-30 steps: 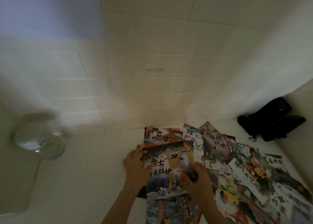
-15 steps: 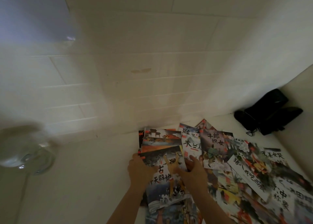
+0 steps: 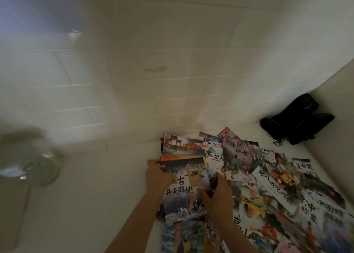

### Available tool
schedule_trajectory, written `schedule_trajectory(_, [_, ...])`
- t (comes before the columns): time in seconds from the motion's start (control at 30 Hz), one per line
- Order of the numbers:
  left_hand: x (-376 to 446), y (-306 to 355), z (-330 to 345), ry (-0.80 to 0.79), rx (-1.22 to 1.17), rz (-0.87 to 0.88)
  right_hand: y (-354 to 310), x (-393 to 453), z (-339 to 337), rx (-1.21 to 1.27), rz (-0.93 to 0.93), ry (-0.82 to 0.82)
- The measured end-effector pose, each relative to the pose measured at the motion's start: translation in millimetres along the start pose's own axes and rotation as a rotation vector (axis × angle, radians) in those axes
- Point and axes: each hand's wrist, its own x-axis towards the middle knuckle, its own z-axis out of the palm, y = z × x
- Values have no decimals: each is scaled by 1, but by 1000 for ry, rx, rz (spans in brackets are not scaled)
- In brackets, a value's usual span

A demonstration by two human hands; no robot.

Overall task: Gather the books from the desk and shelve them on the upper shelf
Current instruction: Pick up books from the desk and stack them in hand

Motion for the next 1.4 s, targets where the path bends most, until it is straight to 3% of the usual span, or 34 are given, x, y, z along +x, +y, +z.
schedule_trajectory(0.1, [-2, 0, -12, -89, -215, -20, 9, -2, 2, 17, -27, -3])
schedule_trajectory(0.2, [-11, -8, -21, -240, -25, 179, 14, 0, 4, 3, -44, 9])
schedule_trajectory(0.3, [-25, -27, -24, -309, -12, 307, 19, 0, 9, -44, -58, -1])
schedule_trajectory(0.5, [-42, -41, -16, -107, -41, 391, 23, 0, 6, -13, -100, -86])
schedule_trajectory(0.77, [-74, -5, -79, 135, 13, 561, 9, 2, -28, 373, -249, -335])
schedule_trajectory(0.93, [-101, 28, -92, 121, -94, 689, -20, 12, -43, 662, -300, -519])
schedule_trajectory(1.07, [-112, 47, -69, -37, -110, 792, -19, 27, -76, 676, -383, -334])
schedule_trajectory(1.23, [-110, 76, -21, -183, -184, 870, 7, 37, -132, 863, -339, -157])
schedule_trajectory(1.4, [-98, 96, 23, -269, -241, 845, 27, 43, -172, 983, -327, 85])
